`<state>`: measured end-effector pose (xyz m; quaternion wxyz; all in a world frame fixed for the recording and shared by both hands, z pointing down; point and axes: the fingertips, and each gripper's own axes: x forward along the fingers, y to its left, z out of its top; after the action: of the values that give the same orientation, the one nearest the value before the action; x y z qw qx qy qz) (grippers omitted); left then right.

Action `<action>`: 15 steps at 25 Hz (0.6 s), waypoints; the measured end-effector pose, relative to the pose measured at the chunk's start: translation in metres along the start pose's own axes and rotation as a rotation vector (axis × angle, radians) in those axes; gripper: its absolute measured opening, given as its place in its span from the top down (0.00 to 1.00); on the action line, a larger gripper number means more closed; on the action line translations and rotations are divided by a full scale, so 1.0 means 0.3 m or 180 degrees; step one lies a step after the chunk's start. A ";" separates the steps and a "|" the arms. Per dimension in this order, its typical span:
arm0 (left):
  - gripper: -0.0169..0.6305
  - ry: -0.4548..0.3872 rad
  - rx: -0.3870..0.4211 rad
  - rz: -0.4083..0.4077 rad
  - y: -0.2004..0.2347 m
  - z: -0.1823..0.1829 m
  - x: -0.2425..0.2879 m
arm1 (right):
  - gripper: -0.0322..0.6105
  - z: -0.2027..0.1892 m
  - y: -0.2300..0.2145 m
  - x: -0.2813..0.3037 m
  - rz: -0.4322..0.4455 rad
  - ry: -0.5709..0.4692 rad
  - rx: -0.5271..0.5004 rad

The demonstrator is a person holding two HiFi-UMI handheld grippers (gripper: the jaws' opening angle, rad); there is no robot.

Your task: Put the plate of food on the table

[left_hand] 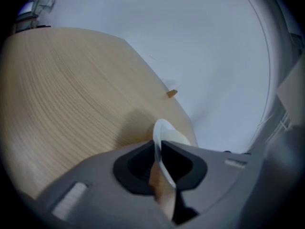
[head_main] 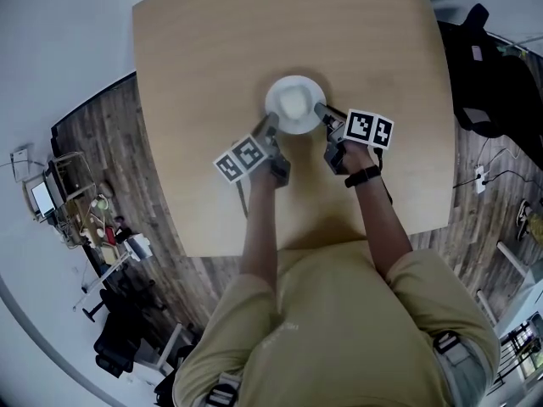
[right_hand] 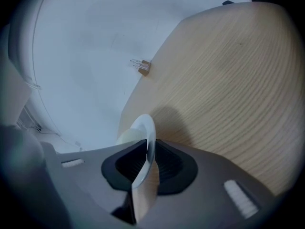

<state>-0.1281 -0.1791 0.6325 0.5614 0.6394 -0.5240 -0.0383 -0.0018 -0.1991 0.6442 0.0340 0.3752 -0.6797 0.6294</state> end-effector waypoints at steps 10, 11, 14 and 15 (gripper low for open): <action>0.89 -0.0015 0.0032 0.0187 0.103 0.036 0.036 | 0.87 -0.017 -0.007 0.079 -0.0124 0.0059 0.0012; 0.88 -0.0011 0.0036 0.0197 0.107 0.035 0.038 | 0.87 -0.018 -0.011 0.082 -0.0142 0.0069 -0.0008; 0.88 0.0024 0.0038 0.0222 0.120 0.027 0.049 | 0.87 -0.022 -0.024 0.090 -0.0205 0.0094 -0.0063; 0.88 0.0047 0.0046 0.0238 0.126 0.024 0.051 | 0.87 -0.025 -0.028 0.093 -0.0224 0.0103 -0.0078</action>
<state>-0.1495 -0.1880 0.6668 0.5616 0.6237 -0.5436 -0.0087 -0.0203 -0.2049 0.6672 0.0717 0.3882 -0.6731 0.6254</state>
